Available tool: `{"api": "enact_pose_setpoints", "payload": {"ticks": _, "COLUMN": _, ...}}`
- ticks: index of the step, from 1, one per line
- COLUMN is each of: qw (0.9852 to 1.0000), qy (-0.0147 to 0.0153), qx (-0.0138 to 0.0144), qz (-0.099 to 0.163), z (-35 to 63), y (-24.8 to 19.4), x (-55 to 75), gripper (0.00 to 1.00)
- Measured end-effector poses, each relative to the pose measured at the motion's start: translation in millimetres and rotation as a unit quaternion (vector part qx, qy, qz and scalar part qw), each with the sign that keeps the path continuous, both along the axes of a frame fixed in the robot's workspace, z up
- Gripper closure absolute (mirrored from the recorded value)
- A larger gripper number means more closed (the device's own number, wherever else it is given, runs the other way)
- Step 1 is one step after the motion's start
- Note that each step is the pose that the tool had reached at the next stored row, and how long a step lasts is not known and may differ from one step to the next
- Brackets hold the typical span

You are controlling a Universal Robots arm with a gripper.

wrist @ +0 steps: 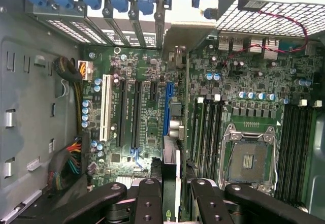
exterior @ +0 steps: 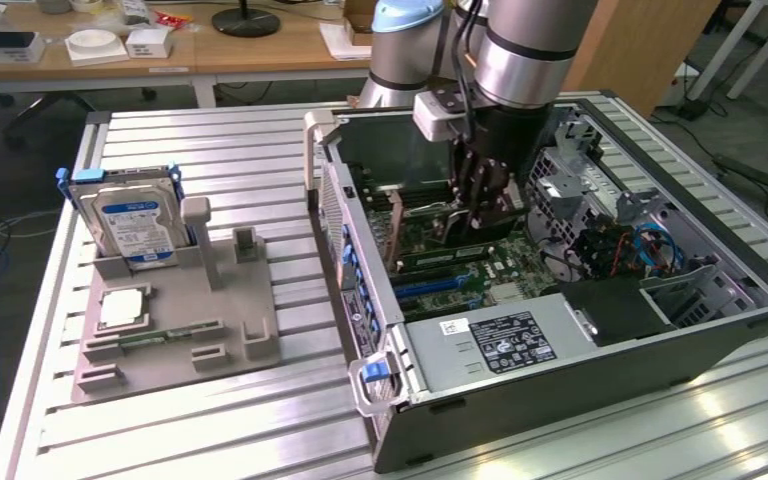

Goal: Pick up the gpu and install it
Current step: 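Insert the gpu into the slot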

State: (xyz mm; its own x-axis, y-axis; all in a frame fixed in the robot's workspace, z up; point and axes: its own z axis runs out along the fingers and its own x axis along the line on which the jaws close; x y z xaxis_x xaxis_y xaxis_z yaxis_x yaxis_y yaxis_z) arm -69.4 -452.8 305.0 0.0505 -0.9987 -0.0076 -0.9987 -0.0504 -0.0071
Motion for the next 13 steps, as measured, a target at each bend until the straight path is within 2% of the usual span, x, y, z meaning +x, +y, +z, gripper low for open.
{"api": "enact_pose_setpoints", "payload": {"ticks": 9, "qw": 1.0, "qy": -0.0001, "qx": 0.0001, "qz": 0.0, "z": -1.1, "y": 0.0, "x": -4.0, "gripper": 0.73}}
{"api": "enact_pose_setpoints", "payload": {"ticks": 13, "qw": 1.0, "qy": 0.0, "qx": 0.0001, "qz": 0.0, "z": -4.7, "y": 0.0, "x": -4.7, "gripper": 0.73}}
